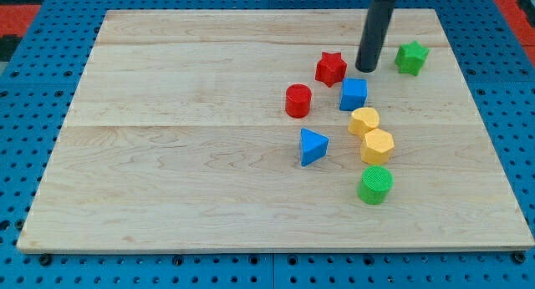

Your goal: Place the yellow blocks blue cube and green circle in a line

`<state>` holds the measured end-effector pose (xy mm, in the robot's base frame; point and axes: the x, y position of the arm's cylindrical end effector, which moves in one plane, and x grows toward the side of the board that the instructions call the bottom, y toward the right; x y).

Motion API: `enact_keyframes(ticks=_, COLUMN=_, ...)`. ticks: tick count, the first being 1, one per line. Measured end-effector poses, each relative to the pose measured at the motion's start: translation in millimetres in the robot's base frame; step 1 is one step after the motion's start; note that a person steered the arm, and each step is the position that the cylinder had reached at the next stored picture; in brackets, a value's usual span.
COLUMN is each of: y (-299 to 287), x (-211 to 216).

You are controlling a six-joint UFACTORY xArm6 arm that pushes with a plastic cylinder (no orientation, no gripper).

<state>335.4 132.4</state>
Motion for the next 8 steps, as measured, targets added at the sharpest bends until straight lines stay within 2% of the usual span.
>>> enact_keyframes(ticks=1, y=-43, x=2)
enact_keyframes(ticks=2, y=-49, x=16)
enact_keyframes(ticks=3, y=-19, x=27)
enact_keyframes(ticks=4, y=-22, x=36)
enact_keyframes(ticks=5, y=-59, x=41)
enact_keyframes(ticks=6, y=-71, x=66)
enact_keyframes(ticks=7, y=-61, x=77)
enact_keyframes(ticks=8, y=-35, x=59)
